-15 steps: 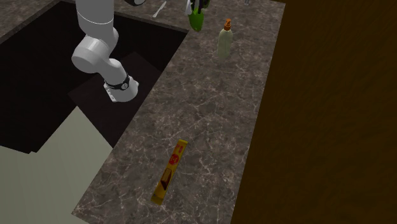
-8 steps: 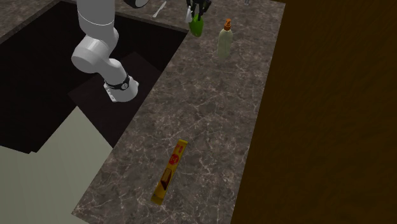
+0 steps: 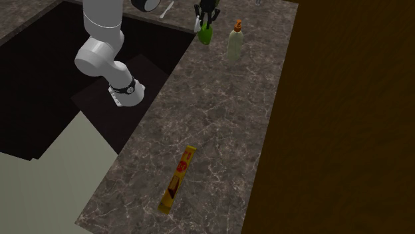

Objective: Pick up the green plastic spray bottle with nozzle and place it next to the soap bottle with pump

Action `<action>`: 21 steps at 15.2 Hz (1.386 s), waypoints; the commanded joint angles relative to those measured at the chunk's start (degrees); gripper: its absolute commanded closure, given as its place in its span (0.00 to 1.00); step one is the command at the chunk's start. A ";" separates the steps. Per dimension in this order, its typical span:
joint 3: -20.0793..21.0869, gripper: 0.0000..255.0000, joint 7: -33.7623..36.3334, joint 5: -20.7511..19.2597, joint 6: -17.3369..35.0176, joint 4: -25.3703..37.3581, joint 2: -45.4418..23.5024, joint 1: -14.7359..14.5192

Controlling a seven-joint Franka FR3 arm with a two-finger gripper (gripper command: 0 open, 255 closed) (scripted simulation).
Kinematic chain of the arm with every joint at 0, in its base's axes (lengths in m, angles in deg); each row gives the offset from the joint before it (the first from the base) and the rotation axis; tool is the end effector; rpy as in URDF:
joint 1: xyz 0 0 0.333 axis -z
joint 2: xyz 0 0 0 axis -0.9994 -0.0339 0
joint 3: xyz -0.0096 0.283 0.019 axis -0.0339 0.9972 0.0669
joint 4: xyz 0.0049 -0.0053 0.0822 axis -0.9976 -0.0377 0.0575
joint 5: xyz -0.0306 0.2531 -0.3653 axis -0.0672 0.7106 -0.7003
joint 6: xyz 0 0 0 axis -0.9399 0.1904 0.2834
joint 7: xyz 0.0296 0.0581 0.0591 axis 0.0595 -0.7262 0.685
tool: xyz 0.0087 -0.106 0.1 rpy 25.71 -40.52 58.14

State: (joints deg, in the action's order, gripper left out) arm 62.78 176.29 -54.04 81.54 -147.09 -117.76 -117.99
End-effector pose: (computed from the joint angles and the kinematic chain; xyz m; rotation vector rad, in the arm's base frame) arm 0.0646 0.5948 0.3058 2.3120 -1.5622 0.6260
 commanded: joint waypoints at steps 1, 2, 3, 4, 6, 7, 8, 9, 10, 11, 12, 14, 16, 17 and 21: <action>-0.62 1.00 0.47 -0.66 0.90 -0.42 -0.88 -0.44; -1.29 1.00 0.52 -0.65 1.61 -0.84 -0.89 -0.80; -2.09 1.00 0.52 -0.56 2.36 -1.26 -0.83 -1.25; -2.90 1.00 0.52 -0.48 3.11 -1.66 -0.78 -1.72; -4.57 1.00 0.52 -0.32 4.60 -2.44 -0.70 -2.73; -5.43 1.00 0.52 -0.24 5.34 -2.80 -0.67 -3.26; -6.30 1.00 0.52 -0.16 6.07 -3.15 -0.66 -3.81; -7.18 1.00 0.52 -0.09 6.81 -3.49 -0.65 -4.38; -8.08 1.00 0.52 -0.02 7.53 -3.81 -0.66 -4.97; -8.98 1.00 0.52 0.06 8.26 -4.12 -0.67 -5.58; -9.71 1.00 0.52 0.11 8.83 -4.36 -0.69 -6.07; -9.71 1.00 0.52 0.11 8.83 -4.36 -0.69 -6.07; -9.71 1.00 0.52 0.11 8.83 -4.36 -0.69 -6.07; -9.71 1.00 0.52 0.11 8.83 -4.36 -0.69 -6.07; -9.74 0.00 0.52 0.09 8.79 -4.27 -0.76 -6.15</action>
State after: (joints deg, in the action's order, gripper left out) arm 53.11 176.78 -53.96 90.26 -151.31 -118.34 -124.05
